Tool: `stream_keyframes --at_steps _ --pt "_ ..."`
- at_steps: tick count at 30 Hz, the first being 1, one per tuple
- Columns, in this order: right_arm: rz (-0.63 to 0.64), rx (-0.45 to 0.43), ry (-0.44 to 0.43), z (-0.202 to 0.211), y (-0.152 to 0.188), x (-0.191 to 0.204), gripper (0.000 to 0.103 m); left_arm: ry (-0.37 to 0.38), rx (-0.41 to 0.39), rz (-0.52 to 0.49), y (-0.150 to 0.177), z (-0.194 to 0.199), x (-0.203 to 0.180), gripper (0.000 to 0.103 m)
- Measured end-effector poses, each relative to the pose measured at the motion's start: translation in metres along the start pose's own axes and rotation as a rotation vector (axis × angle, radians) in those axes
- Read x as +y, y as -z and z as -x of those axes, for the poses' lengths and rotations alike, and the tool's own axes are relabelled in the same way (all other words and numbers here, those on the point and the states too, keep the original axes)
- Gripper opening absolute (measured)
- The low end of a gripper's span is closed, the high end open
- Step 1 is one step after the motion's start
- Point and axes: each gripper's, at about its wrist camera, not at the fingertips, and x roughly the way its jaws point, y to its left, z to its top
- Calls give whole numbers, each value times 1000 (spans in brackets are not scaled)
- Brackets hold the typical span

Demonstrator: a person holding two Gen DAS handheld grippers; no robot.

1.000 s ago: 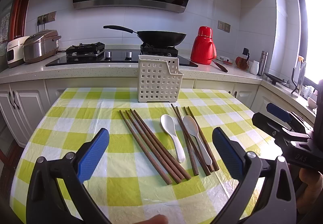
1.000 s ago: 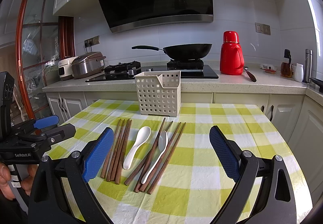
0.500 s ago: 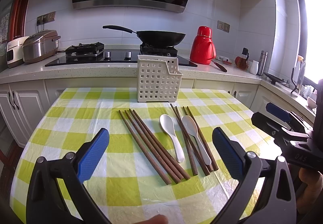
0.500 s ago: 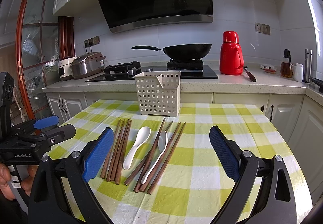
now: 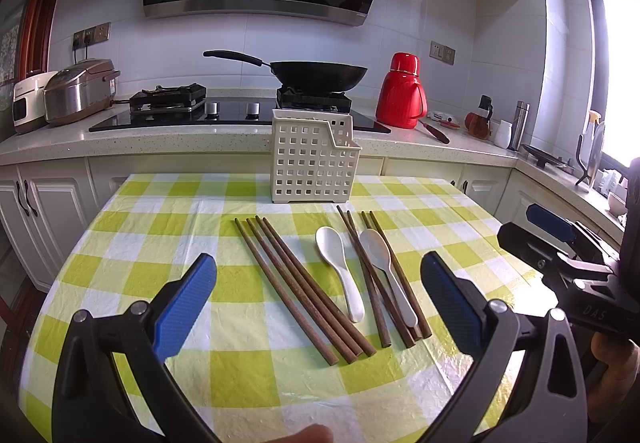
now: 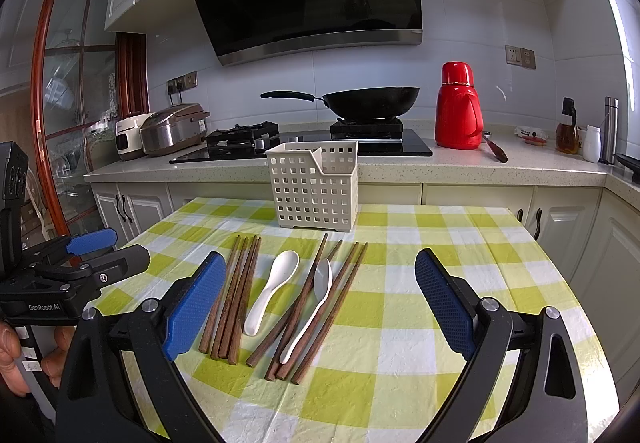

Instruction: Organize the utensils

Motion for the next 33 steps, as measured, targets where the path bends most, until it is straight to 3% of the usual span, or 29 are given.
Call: stream_keyframes --at_steps 12,22,28,33 --pt "-8 11 22 -2 2 -3 89 -5 10 7 0 -1 1 98" --pt "-116 231 145 -46 13 -38 89 -92 130 119 5 -27 34 98" --pt "-186 342 104 -81 12 -50 89 -89 214 157 0 -56 52 78" --pt "-228 439 119 -115 15 -58 89 -82 315 191 -1 -96 61 53"
